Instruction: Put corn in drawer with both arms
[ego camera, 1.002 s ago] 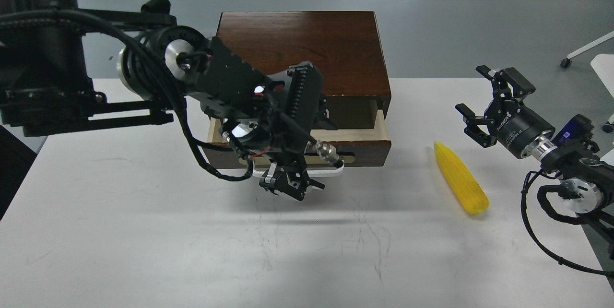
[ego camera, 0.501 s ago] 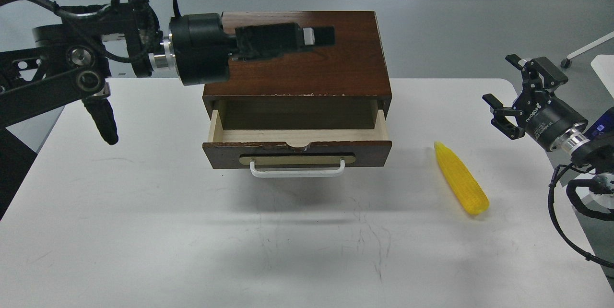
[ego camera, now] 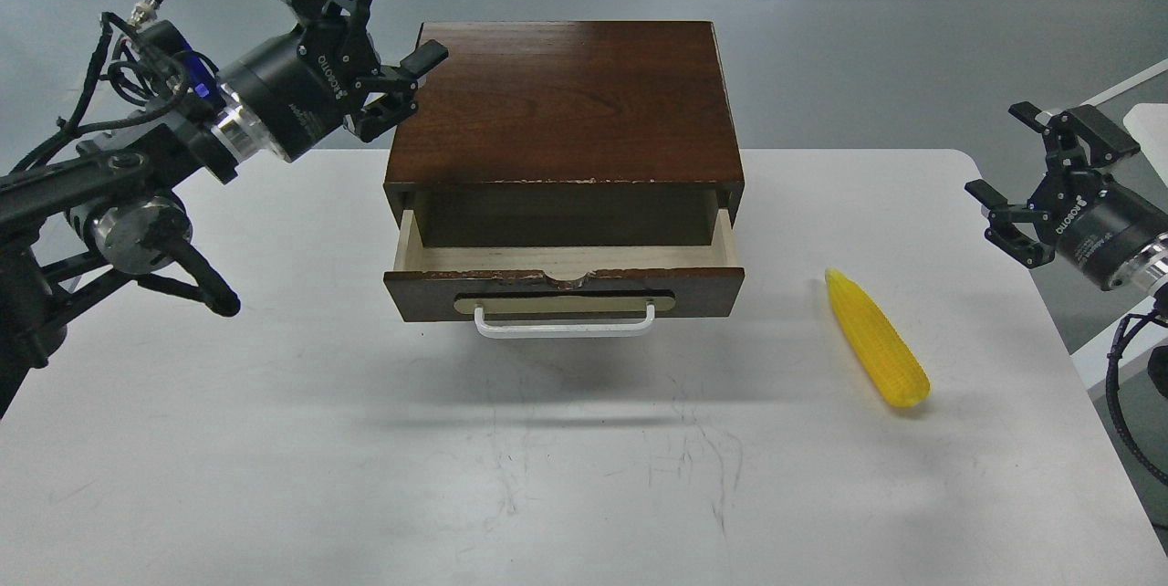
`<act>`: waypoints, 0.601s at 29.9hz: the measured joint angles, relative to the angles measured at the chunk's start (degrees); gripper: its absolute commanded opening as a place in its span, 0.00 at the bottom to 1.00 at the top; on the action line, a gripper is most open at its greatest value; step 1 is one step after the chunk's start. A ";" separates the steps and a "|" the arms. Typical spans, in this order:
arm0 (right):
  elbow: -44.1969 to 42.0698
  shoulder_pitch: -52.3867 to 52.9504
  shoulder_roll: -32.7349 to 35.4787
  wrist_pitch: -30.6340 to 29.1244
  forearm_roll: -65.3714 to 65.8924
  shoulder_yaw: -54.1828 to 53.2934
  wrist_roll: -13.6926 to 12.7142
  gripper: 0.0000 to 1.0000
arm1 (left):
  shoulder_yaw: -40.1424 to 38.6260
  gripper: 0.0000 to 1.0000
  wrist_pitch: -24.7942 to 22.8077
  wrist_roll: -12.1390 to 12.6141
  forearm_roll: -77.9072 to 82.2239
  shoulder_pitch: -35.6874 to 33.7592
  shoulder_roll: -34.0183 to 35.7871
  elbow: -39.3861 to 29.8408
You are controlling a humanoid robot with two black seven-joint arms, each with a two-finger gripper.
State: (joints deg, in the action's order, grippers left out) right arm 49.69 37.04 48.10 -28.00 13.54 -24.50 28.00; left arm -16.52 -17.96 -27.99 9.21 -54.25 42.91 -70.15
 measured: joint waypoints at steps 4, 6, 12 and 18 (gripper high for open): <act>1.25 2.43 3.24 -0.02 10.68 1.76 0.00 1.00 | -8.09 0.98 -6.16 -0.02 -1.16 6.04 -3.13 5.99; 1.71 4.06 5.05 -0.02 18.29 2.13 0.00 1.00 | -9.95 0.98 -7.04 -0.02 -1.52 7.29 -4.06 7.42; 5.81 6.45 8.08 -0.02 39.50 2.42 0.00 1.00 | -11.06 0.98 -7.44 -0.02 -2.09 8.35 -4.95 8.52; 9.87 5.97 8.19 3.07 59.48 4.40 0.00 1.00 | -11.10 0.98 -7.36 -0.02 -1.71 9.26 -4.97 8.18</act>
State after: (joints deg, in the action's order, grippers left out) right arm 59.56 43.01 56.29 -24.93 73.02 -20.10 28.00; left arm -27.61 -25.32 -28.01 7.51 -44.99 37.94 -61.97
